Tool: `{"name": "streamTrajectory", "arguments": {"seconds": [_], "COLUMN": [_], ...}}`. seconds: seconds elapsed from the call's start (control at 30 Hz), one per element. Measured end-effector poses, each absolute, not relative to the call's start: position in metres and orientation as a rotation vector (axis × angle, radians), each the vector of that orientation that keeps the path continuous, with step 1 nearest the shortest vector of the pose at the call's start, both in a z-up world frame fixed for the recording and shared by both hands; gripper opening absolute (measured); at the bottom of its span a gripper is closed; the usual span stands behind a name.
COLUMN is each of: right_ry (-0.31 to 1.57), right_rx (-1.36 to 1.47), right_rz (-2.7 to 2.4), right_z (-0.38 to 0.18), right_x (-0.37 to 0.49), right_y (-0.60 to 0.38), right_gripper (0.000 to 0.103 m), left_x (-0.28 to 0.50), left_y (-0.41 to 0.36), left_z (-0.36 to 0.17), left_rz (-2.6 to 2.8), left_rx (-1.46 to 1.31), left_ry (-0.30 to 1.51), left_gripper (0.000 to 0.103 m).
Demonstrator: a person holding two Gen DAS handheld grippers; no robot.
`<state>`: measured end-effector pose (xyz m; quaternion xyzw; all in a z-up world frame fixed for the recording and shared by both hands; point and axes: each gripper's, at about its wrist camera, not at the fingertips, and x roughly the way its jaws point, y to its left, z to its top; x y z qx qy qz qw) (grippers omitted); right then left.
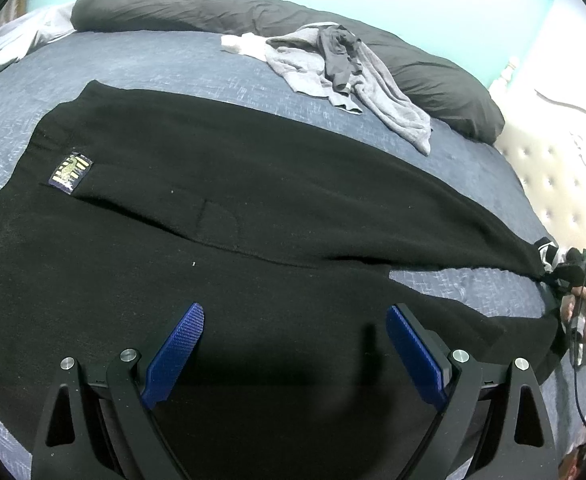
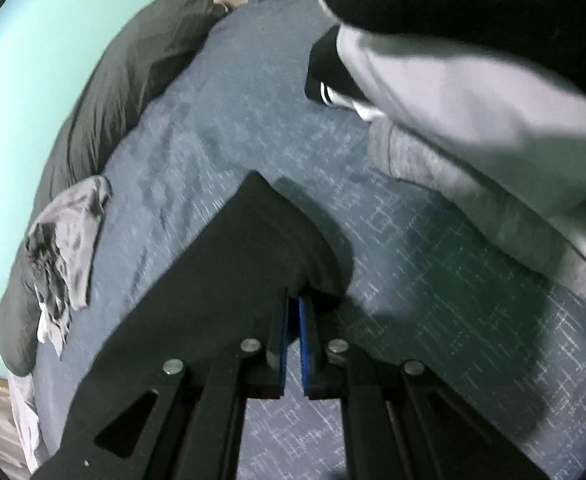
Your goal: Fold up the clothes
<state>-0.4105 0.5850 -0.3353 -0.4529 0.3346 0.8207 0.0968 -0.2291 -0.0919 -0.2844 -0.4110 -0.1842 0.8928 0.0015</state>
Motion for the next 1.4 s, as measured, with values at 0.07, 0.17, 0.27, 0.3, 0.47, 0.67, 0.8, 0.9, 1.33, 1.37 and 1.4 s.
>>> {"name": "streamTrajectory", "arguments": {"seconds": [0.07, 0.17, 0.27, 0.3, 0.47, 0.67, 0.8, 0.9, 1.33, 1.37, 1.4], "right_ry": [0.978, 0.961, 0.969, 0.971, 1.021, 0.985, 0.887, 0.835, 0.755, 0.757, 0.769], "right_rx": [-1.31, -1.275, -1.271, -1.264, -1.267, -1.225, -1.118, -1.121, -1.246, -1.259, -1.278], "right_rz": [2.446, 2.445, 2.404, 2.398, 2.416, 2.487, 2.545, 2.529, 2.538, 2.546, 2.561], "right_z": [-0.33, -0.325, -0.325, -0.325, -0.332, -0.326, -0.311, -0.311, -0.301, -0.298, -0.295], "right_x": [-0.41, -0.41, -0.408, -0.407, -0.41, -0.411, -0.41, -0.415, -0.398, -0.398, -0.396], "right_y": [0.585, 0.585, 0.591, 0.593, 0.598, 0.596, 0.597, 0.597, 0.594, 0.59, 0.585], "right_gripper": [0.006, 0.014, 0.032, 0.034, 0.036, 0.01, 0.009, 0.006, 0.014, 0.023, 0.027], "left_x": [-0.229, -0.229, -0.229, -0.229, -0.231, -0.23, -0.229, -0.227, -0.225, -0.224, -0.223], "left_y": [-0.092, -0.093, -0.092, -0.091, -0.092, -0.095, -0.097, -0.098, -0.098, -0.098, -0.098], "left_z": [-0.284, -0.285, -0.285, -0.285, -0.286, -0.286, -0.286, -0.285, -0.279, -0.278, -0.278], "left_rz": [2.803, 2.804, 2.803, 2.803, 2.804, 2.81, 2.814, 2.814, 2.812, 2.811, 2.808], "left_rx": [-1.289, -1.291, -1.29, -1.289, -1.293, -1.293, -1.29, -1.283, -1.268, -1.268, -1.269], "left_ry": [-0.58, -0.581, -0.581, -0.579, -0.574, -0.576, -0.579, -0.585, -0.571, -0.568, -0.564], "left_gripper": [0.095, 0.095, 0.095, 0.095, 0.095, 0.095, 0.095, 0.095, 0.095, 0.095, 0.095]}}
